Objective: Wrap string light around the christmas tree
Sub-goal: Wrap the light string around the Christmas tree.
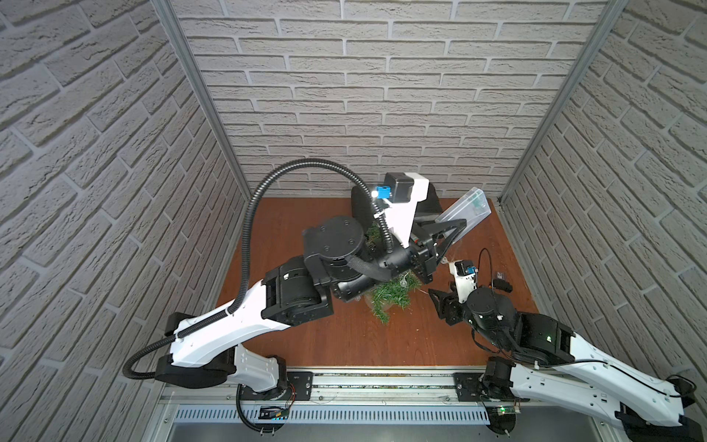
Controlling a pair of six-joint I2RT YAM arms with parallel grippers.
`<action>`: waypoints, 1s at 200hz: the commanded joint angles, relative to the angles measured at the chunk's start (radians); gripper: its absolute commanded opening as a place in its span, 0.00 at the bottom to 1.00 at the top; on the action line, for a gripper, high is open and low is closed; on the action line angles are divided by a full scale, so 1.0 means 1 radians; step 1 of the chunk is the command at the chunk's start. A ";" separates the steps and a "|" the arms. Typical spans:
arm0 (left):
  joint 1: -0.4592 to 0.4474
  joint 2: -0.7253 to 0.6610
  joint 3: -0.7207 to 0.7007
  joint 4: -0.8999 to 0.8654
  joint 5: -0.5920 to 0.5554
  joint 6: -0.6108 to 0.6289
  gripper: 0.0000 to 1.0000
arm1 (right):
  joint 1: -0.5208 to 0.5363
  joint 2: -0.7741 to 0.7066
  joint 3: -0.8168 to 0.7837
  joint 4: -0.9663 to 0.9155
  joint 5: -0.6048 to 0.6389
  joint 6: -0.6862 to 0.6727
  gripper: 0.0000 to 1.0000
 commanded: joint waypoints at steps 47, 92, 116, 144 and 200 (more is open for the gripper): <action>-0.051 -0.292 -0.264 0.064 -0.196 0.035 0.00 | 0.005 -0.026 0.068 0.149 -0.208 -0.115 0.75; -0.051 -0.452 -0.347 -0.007 -0.378 0.074 0.00 | 0.005 -0.061 0.073 0.127 -0.354 -0.167 0.86; -0.051 -0.444 -0.276 -0.096 -0.489 0.118 0.00 | 0.005 -0.047 0.089 0.110 -0.385 -0.181 0.88; -0.051 -0.446 -0.252 -0.062 -0.586 0.203 0.00 | 0.005 -0.033 0.102 0.111 -0.358 -0.183 0.88; -0.041 -0.399 -0.198 -0.012 -0.719 0.344 0.00 | 0.005 -0.019 0.133 0.093 -0.172 -0.196 0.87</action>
